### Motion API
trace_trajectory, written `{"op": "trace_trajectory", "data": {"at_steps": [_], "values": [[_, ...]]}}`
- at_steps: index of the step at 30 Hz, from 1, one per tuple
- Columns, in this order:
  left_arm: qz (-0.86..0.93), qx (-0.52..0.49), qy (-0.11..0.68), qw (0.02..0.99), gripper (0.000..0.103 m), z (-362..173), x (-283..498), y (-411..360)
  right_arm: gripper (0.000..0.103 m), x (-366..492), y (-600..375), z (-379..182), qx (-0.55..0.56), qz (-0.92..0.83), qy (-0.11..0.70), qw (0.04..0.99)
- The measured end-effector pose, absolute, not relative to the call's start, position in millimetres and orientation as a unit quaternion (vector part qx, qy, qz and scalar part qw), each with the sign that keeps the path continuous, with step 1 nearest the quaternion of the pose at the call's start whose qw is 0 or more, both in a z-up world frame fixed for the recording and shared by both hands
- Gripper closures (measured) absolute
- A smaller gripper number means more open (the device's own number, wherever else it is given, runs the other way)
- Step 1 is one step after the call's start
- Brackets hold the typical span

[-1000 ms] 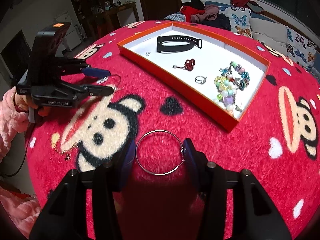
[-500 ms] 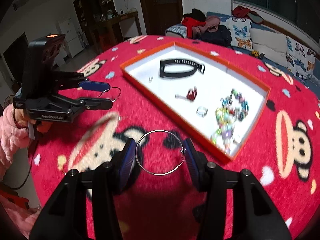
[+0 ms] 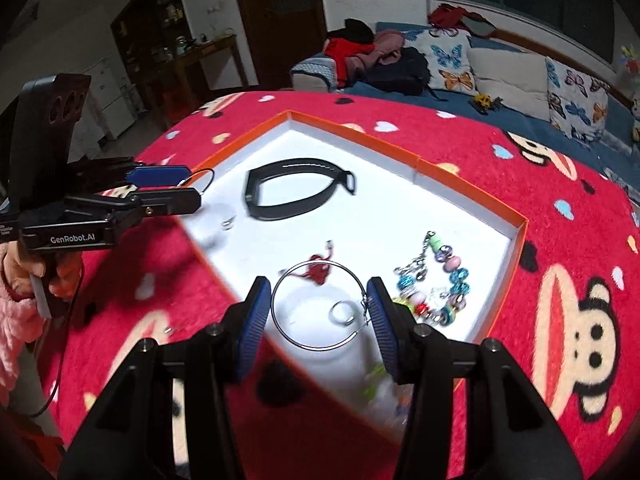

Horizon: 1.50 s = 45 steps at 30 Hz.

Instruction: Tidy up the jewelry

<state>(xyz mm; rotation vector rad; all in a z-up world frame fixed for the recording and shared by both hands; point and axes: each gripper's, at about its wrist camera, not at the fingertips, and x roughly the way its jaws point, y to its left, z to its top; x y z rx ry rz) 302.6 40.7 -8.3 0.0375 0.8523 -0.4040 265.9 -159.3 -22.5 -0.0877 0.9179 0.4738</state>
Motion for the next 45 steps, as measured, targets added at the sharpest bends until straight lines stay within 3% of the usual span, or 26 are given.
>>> {"op": "trace_trajectory", "data": {"at_steps": [15,19,32,40,45], "values": [[-0.182,0.029,0.445,0.877,0.050,-41,330,39,0.052,287,-160,-46,-0.042,0.204,0.471,0.857],[-0.179,0.027,0.452,0.873,0.050,-44,331,41,0.043,286,-158,-44,-0.052,0.205,0.468,0.858],[-0.174,0.031,0.426,0.887,0.050,-22,300,44,0.041,247,-152,-17,-0.073,0.223,0.431,0.871],[-0.196,0.053,0.411,0.889,0.050,-4,241,39,0.044,195,-139,-11,-0.069,0.272,0.431,0.858],[-0.207,0.059,0.411,0.886,0.050,-3,208,38,0.056,153,-128,-20,-0.074,0.318,0.452,0.831]]}}
